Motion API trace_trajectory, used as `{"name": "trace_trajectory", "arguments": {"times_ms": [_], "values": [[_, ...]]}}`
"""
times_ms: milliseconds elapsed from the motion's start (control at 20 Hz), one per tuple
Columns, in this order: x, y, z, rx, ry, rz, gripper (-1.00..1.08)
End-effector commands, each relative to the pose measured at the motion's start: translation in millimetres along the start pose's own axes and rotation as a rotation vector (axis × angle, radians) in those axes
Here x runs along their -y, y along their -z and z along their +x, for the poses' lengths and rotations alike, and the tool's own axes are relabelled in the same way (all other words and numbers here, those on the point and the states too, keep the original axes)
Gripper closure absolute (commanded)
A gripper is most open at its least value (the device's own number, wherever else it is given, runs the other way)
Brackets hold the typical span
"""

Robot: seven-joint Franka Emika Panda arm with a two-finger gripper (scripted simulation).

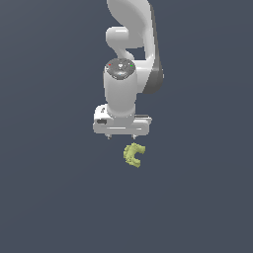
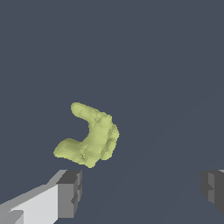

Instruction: Pick up the object and move it to a goal position.

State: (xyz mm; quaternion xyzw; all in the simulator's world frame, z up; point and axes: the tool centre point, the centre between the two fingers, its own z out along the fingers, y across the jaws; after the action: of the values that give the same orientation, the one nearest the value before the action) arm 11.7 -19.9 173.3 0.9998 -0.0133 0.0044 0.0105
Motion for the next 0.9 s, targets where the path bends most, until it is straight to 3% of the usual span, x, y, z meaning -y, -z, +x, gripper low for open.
{"name": "trace_trajectory", "arguments": {"times_ms": [0,450,850], "values": [[0,0,0,0.000,0.000,0.000,-0.60],[0,-4,3,0.011,0.038,0.016,-0.60],[1,-15,12,0.042,0.143,0.061,-0.60]]}}
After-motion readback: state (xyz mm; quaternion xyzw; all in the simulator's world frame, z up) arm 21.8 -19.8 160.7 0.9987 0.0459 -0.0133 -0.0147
